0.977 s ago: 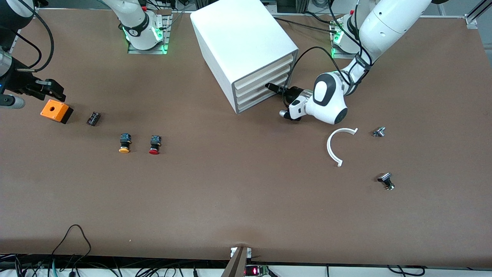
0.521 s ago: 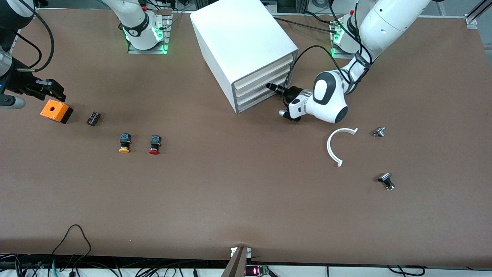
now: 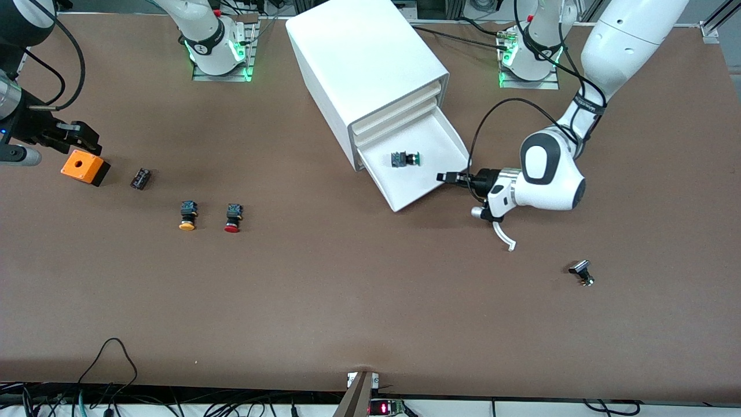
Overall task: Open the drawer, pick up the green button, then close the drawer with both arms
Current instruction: 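Pull the drawer open with the left gripper, then move the right gripper over the open drawer while the left gripper withdraws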
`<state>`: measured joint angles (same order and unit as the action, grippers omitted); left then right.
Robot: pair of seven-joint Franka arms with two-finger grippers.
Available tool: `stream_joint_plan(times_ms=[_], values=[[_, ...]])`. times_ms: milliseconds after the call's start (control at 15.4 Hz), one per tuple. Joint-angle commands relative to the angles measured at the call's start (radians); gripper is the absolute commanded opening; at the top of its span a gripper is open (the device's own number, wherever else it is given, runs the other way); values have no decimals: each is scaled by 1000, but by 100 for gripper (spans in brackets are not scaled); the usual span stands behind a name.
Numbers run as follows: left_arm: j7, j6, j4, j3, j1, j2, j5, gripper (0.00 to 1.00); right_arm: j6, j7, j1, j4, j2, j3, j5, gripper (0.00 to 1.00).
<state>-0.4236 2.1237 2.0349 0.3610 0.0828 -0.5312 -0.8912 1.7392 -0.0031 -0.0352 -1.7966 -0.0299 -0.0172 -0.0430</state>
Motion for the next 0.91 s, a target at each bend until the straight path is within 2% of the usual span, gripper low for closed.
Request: stream_joint_plan(times_ms=[0, 65, 195, 326, 391, 521, 651, 847], values=[[34, 38, -27, -5, 3, 0, 38, 98, 45, 53, 12, 19, 41, 3, 14, 68], [34, 38, -25, -5, 5, 2, 38, 100, 51, 78, 12, 19, 47, 5, 15, 71], [34, 41, -28, -5, 3, 2, 31, 100, 59, 84, 12, 22, 74, 5, 50, 85], [32, 48, -33, -5, 5, 17, 44, 100, 77, 84, 12, 22, 93, 5, 161, 93], [34, 53, -33, -5, 9, 31, 46, 100, 95, 81, 15, 22, 102, 5, 185, 98], [35, 55, -33, -7, 53, 78, 48, 100, 126, 78, 34, 22, 117, 5, 187, 98], [34, 58, -33, -7, 145, 144, 46, 100, 144, 66, 54, 25, 136, 5, 181, 98], [38, 68, -74, -7, 199, 216, 49, 100, 132, 64, 154, 159, 237, 6, 181, 98]])
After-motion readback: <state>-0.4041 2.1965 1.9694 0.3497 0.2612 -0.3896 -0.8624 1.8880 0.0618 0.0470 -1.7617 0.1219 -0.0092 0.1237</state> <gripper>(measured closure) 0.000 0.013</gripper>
